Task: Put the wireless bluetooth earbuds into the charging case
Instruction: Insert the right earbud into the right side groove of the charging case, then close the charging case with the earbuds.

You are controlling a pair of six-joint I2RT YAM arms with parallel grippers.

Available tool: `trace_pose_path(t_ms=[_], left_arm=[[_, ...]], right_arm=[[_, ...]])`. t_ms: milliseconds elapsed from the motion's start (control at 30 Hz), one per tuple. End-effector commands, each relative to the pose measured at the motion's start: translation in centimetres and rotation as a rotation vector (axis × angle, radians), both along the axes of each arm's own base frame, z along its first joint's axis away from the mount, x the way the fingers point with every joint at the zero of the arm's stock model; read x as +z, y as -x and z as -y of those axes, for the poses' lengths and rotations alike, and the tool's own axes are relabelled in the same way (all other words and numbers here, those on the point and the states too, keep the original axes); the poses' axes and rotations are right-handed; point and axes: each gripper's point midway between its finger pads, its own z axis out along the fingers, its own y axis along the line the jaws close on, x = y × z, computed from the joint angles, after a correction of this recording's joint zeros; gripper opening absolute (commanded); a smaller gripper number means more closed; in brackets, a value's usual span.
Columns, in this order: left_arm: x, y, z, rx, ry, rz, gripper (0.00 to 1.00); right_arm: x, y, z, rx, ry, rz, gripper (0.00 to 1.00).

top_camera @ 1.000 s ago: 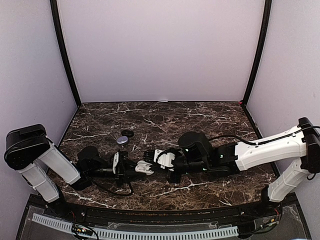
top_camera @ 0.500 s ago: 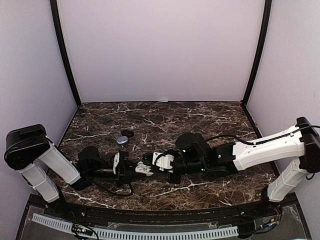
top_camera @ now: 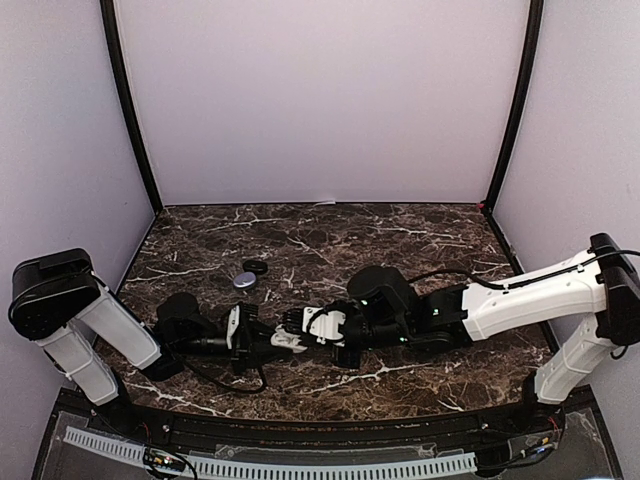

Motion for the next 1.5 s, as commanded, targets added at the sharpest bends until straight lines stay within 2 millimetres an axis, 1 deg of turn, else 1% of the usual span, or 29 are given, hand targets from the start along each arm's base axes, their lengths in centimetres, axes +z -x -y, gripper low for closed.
trace_pose_path(t_ms=[0, 233, 333, 567, 633, 700, 800, 900, 1000, 1067, 1167, 1233, 1300, 1333, 1467], left_arm=[[1.9, 0.0, 0.1, -0.01, 0.052, 0.053, 0.15], [1.9, 0.1, 0.1, -0.011, 0.052, 0.053, 0.15], [2.0, 0.0, 0.1, -0.01, 0.053, 0.054, 0.15], [1.9, 0.0, 0.1, -0.009, 0.051, 0.052, 0.14], [1.8, 0.0, 0.2, -0.01, 0.049, 0.05, 0.14], [1.9, 0.0, 0.2, -0.011, 0.05, 0.051, 0.15], [1.8, 0.0, 0.2, -0.011, 0.05, 0.052, 0.15], [1.9, 0.0, 0.2, -0.011, 0.051, 0.053, 0.14], [1.8, 0.0, 0.2, -0.013, 0.049, 0.052, 0.15], [1.9, 0.0, 0.2, -0.013, 0.052, 0.055, 0.15], [2.0, 0.1, 0.1, -0.016, 0.053, 0.053, 0.15], [2.0, 0.1, 0.1, -0.017, 0.055, 0.053, 0.14], [2.0, 0.2, 0.2, -0.022, 0.055, 0.051, 0.14], [2.0, 0.2, 0.2, -0.026, 0.056, 0.049, 0.14], [2.0, 0.3, 0.2, -0.029, 0.058, 0.049, 0.14]], right_arm=[[0.3, 0.2, -0.6, 0.009, -0.002, 0.006, 0.02], [0.5, 0.2, -0.5, 0.003, -0.013, 0.006, 0.04], [0.7, 0.1, -0.4, -0.002, -0.017, 0.006, 0.07], [1.8, 0.3, 0.1, -0.007, -0.06, 0.012, 0.09], [1.8, 0.3, 0.3, -0.011, -0.06, 0.013, 0.09], [2.0, 0.2, 0.4, -0.021, -0.063, 0.014, 0.06], [2.7, 0.0, 0.9, -0.043, -0.092, 0.011, 0.04], [3.9, -1.2, 1.8, -0.103, -0.163, -0.009, 0.06], [4.5, -3.4, 3.1, -0.174, -0.225, -0.085, 0.06], [4.0, -4.4, 3.5, -0.191, -0.24, -0.152, 0.05], [2.1, -5.3, 3.2, -0.203, -0.204, -0.213, 0.0], [0.5, -5.3, 2.5, -0.194, -0.167, -0.247, 0.0], [-0.3, -5.3, 1.4, -0.168, -0.154, -0.279, 0.0], [-1.0, -5.3, 0.8, -0.155, -0.14, -0.298, 0.0], [-2.1, -4.5, -1.4, -0.069, -0.126, -0.36, 0.0]])
